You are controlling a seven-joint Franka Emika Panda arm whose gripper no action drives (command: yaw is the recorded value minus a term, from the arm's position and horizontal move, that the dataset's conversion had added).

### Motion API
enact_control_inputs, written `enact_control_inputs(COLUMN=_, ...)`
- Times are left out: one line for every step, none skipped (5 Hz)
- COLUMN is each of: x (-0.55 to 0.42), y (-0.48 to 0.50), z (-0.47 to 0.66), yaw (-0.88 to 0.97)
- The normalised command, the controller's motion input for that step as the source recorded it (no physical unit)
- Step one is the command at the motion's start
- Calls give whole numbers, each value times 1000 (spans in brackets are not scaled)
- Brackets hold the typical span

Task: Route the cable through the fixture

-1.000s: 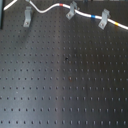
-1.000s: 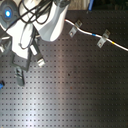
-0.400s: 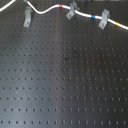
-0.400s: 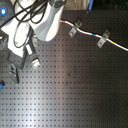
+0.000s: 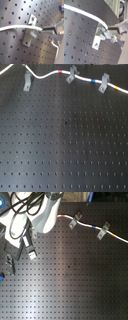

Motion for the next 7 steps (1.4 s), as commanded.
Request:
enact_control_inputs(x=-185, y=210, z=162, yaw=257)
enact_control_inputs(x=-69, y=260, z=131, yaw=183)
enact_control_inputs(x=33, y=247, z=185, yaw=89)
enact_control_inputs(x=-19, y=16, z=236, yaw=54)
enact_control_inputs(x=-101, y=74, z=392, yaw=-20)
enact_control_inputs(x=-89, y=108, z=388, yaw=-23)
enact_control_inputs(x=-73, y=190, z=445, yaw=-3)
